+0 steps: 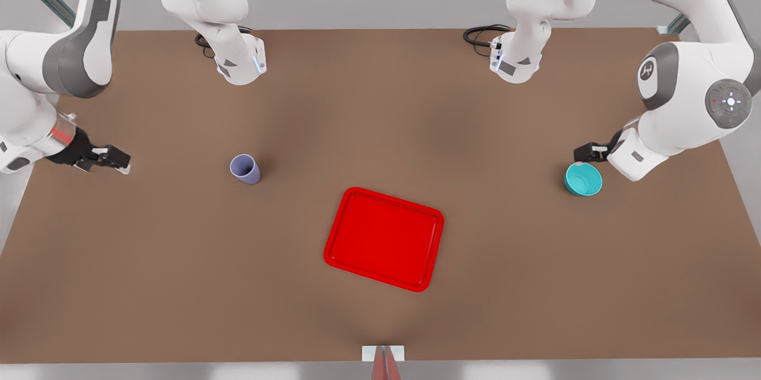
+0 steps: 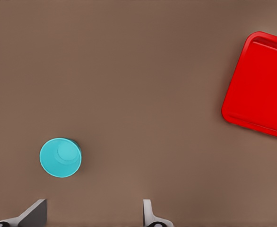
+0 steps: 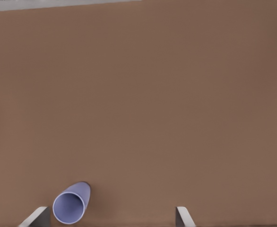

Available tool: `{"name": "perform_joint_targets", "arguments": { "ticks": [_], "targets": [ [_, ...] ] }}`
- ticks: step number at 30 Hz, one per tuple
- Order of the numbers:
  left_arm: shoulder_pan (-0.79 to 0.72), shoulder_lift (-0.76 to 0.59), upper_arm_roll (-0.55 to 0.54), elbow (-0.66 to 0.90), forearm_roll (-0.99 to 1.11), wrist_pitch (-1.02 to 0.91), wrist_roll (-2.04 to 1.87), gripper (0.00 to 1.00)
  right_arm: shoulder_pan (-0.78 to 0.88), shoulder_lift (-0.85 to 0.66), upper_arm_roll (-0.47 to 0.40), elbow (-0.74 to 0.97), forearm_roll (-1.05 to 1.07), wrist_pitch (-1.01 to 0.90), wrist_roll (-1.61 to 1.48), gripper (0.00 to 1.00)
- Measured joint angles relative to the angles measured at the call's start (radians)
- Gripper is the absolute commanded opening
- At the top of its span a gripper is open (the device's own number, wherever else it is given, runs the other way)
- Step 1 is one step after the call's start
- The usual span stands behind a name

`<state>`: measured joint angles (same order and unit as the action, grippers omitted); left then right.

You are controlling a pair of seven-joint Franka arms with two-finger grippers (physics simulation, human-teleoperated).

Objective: Place the bowl on the tray with the left arm and the cup on the tray with the right arm

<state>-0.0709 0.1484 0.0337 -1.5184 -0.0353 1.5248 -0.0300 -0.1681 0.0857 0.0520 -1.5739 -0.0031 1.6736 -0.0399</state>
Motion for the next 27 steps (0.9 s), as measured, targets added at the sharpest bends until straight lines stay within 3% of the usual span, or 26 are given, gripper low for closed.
{"name": "perform_joint_targets", "arguments": {
  "ticks": [3,6,8,11,14,27],
  "targets": [
    [0.030,0.056,0.001,-0.095,0.004,0.029,-0.005,1.00,0.020,0.000,0.000,0.000,0.000,0.000,0.000,1.00],
    [0.280,0.210,0.002,-0.175,-0.038,0.190,0.223,1.00,0.008,0.002,0.000,0.000,0.000,0.000,0.000,1.00],
    [0.354,0.243,0.002,-0.247,-0.088,0.320,0.329,1.00,0.008,0.002,0.000,0.000,0.000,0.000,0.000,1.00],
    [0.426,0.323,0.002,-0.256,-0.161,0.366,0.451,1.00,0.014,0.002,0.000,0.000,0.002,0.000,0.000,1.00],
    [0.435,0.353,0.022,-0.294,-0.190,0.367,0.687,1.00,0.009,0.003,0.000,0.000,0.002,0.000,0.000,1.00],
    [0.441,0.409,0.035,-0.313,-0.153,0.414,0.879,1.00,0.011,0.005,0.000,0.005,0.002,0.000,0.000,1.00]
  ]
}}
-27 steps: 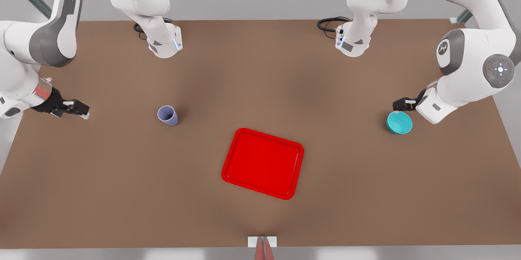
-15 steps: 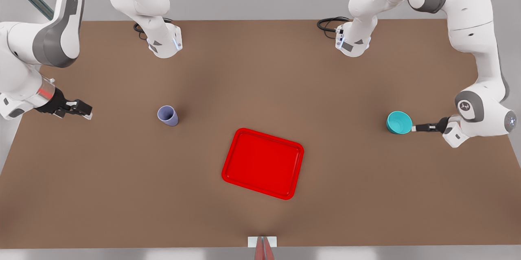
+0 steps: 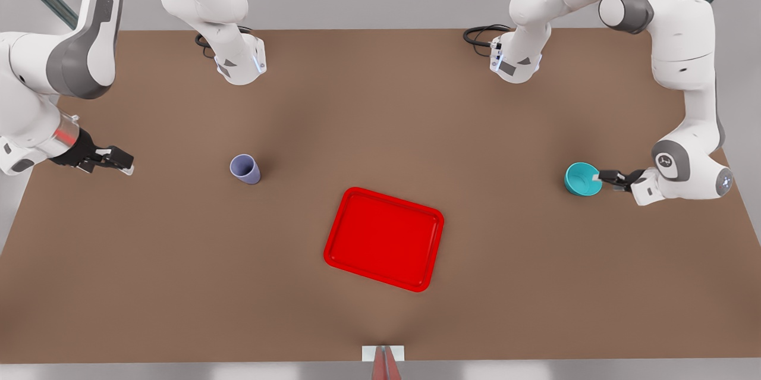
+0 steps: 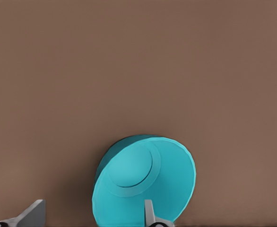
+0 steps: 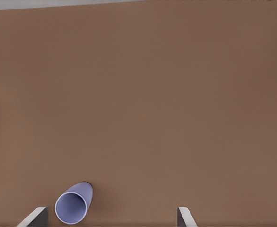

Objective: Place the bowl on the tray with the left arm and the cup on the tray with the right arm

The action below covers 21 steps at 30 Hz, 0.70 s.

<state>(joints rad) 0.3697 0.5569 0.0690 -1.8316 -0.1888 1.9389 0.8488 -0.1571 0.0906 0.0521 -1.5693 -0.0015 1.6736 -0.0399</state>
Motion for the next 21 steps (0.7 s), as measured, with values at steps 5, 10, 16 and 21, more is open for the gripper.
{"name": "perform_joint_targets", "arguments": {
  "ticks": [5,10,16,21],
  "targets": [
    [-0.001,-0.011,0.000,-0.041,0.003,0.095,-0.005,1.00,0.001,0.000,0.000,0.001,0.001,0.000,0.000,1.00],
    [-0.003,-0.014,0.000,-0.067,0.004,0.076,-0.011,1.00,0.001,0.000,0.002,0.003,0.000,0.000,0.000,1.00],
    [-0.023,-0.008,-0.002,-0.087,0.003,0.101,-0.011,0.99,0.001,0.001,0.002,0.003,0.001,0.000,0.000,1.00],
    [-0.029,-0.006,-0.002,-0.087,0.002,0.104,-0.020,0.28,0.001,0.002,0.002,0.003,0.000,0.000,0.000,1.00]
  ]
}}
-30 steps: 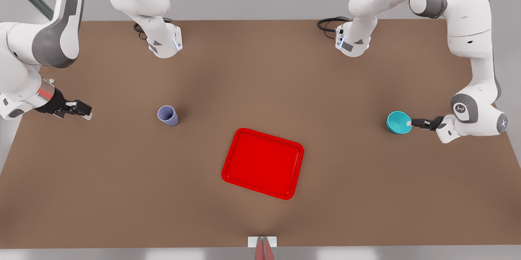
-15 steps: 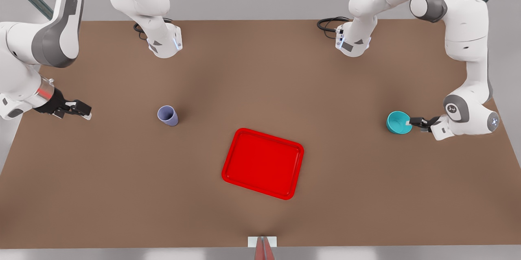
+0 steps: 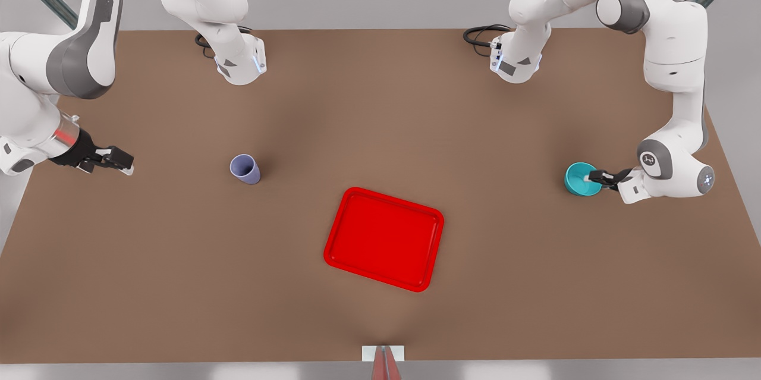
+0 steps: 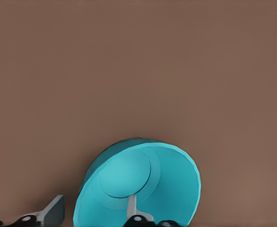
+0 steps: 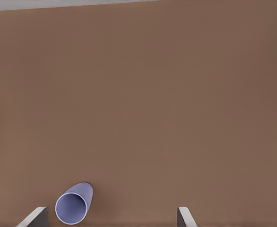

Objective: Place the bowl on the tray with the left arm and the cup on the tray with the right arm

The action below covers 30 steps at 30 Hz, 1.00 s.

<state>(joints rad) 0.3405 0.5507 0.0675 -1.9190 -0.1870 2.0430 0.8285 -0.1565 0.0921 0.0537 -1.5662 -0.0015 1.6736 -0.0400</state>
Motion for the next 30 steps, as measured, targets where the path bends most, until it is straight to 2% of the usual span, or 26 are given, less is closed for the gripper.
{"name": "perform_joint_targets", "arguments": {
  "ticks": [3,6,14,17,19,22,24,25,30],
  "targets": [
    [-0.002,0.005,0.000,0.000,0.000,0.011,-0.007,0.28,0.000,0.000,0.000,0.000,0.000,0.000,0.000,1.00],
    [-0.009,0.006,0.000,0.001,0.000,0.028,-0.009,0.22,0.001,0.007,-0.001,0.007,0.000,-0.001,0.000,1.00],
    [-0.015,0.002,0.000,0.007,0.007,0.026,-0.027,0.21,0.000,0.011,-0.001,0.014,0.000,-0.002,-0.001,1.00],
    [-0.107,-0.049,0.000,0.009,0.015,-0.016,-0.133,0.21,0.000,0.011,0.000,0.014,0.000,-0.002,-0.001,1.00],
    [-0.291,-0.100,-0.001,0.027,0.020,-0.039,-0.337,0.21,0.000,0.011,0.000,0.014,0.000,-0.002,-0.001,1.00],
    [-0.527,-0.059,-0.046,0.189,0.019,-0.057,-0.821,0.21,0.000,0.011,0.000,0.014,0.000,-0.002,-0.001,1.00],
    [-0.532,0.021,-0.229,0.348,0.016,-0.074,-1.197,0.21,0.000,0.011,-0.001,0.014,0.000,-0.002,-0.001,1.00],
    [-0.554,0.061,-0.266,0.399,0.014,-0.074,-1.291,0.21,-0.001,0.011,0.000,0.014,0.000,-0.002,-0.001,1.00],
    [-0.621,0.224,-0.271,0.549,0.003,-0.018,-1.348,0.21,-0.001,0.011,0.000,0.014,0.000,-0.002,-0.001,1.00]
  ]
}}
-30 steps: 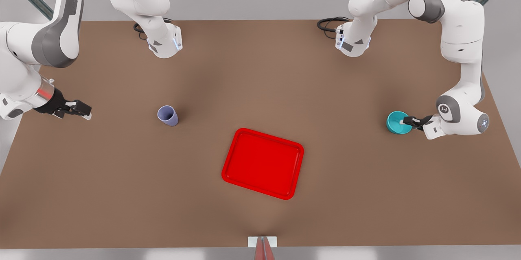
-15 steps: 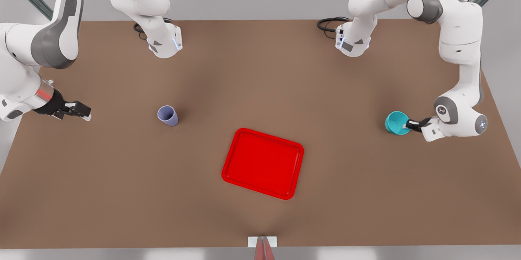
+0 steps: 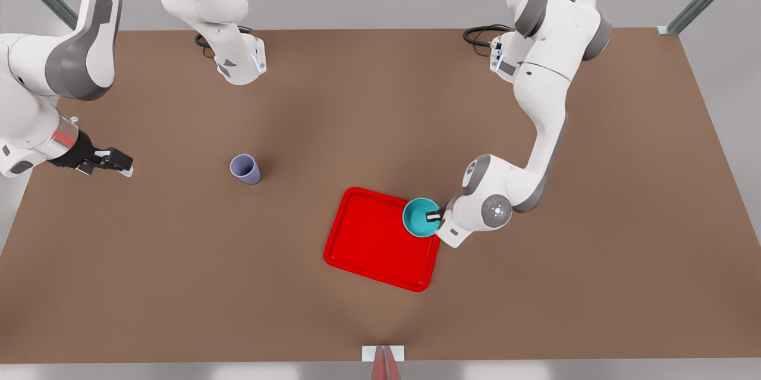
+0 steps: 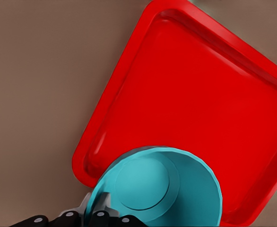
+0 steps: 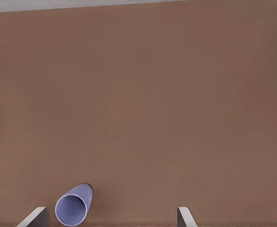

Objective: Place the bowl on the tray with the left arm and the cup on the tray with the right arm

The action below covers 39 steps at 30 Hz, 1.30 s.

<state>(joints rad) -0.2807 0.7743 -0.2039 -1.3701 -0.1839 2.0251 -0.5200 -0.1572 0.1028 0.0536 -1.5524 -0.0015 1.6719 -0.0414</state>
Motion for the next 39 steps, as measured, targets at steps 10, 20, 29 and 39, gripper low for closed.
{"name": "perform_joint_targets", "arguments": {
  "ticks": [10,20,29,39],
  "targets": [
    [0.001,0.096,0.005,0.077,-0.045,0.112,0.008,0.49,0.000,0.000,0.000,0.000,0.000,-0.006,0.000,1.00],
    [0.012,-0.062,0.085,0.109,-0.007,-0.134,0.021,1.00,-0.011,-0.001,0.060,0.008,0.015,-0.001,0.001,1.00],
    [0.030,-0.440,0.294,0.066,0.195,-0.699,0.540,1.00,0.003,0.042,0.190,-0.144,0.002,0.058,0.054,1.00],
    [0.029,-0.435,0.290,0.057,0.200,-0.722,0.543,1.00,-0.029,-0.037,0.180,-0.385,0.026,0.165,0.193,1.00]
  ]
}}
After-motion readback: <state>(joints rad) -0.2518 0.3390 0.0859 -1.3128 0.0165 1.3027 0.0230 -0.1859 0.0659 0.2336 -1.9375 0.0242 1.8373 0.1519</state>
